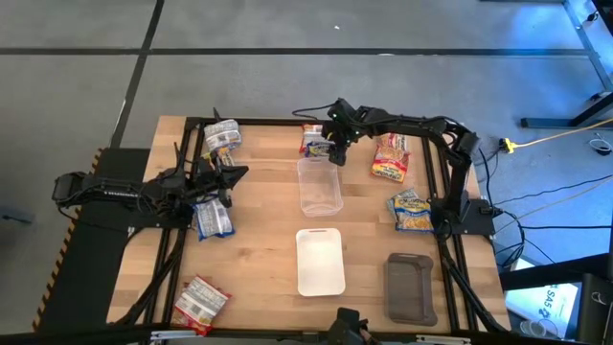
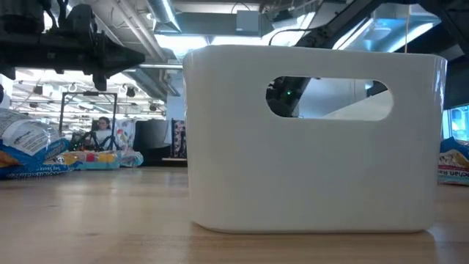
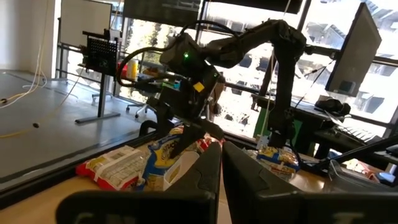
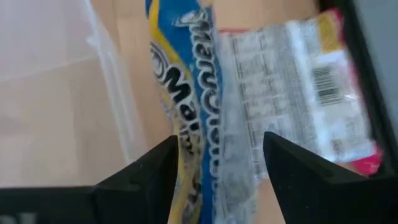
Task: Sort Maruchan noodles
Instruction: Put the blue noodle pack into the transparent bin
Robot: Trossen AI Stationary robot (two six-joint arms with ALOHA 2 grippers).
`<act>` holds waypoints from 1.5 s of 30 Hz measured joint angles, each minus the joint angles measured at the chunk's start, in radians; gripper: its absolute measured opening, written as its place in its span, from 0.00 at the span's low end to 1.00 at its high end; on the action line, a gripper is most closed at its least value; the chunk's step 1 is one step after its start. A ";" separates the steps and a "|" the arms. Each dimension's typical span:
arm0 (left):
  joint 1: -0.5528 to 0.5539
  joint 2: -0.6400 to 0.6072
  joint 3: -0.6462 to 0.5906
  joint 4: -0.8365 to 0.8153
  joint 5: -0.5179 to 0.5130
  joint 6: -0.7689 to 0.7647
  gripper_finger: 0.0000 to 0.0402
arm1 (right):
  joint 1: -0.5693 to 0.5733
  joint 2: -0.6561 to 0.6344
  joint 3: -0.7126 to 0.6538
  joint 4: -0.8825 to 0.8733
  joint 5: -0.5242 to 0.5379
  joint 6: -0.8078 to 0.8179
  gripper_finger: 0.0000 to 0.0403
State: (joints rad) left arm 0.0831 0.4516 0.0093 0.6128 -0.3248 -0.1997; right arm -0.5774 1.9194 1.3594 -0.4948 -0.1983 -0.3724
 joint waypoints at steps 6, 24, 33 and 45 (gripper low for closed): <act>0.000 0.000 0.000 0.000 0.001 0.000 0.02 | 0.000 0.050 0.000 0.004 -0.004 -0.003 0.52; 0.000 0.000 0.000 0.001 0.000 0.000 0.02 | 0.001 0.065 0.001 0.009 -0.005 -0.057 0.13; 0.000 0.000 0.000 0.001 0.000 0.000 0.02 | 0.001 -0.027 0.002 -0.011 0.012 -0.053 0.13; 0.000 0.000 0.000 0.001 -0.001 0.000 0.02 | 0.007 -0.266 0.004 -0.102 -0.232 0.113 0.14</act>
State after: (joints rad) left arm 0.0830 0.4515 0.0093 0.6136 -0.3254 -0.1993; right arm -0.5699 1.6532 1.3636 -0.5968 -0.4306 -0.2589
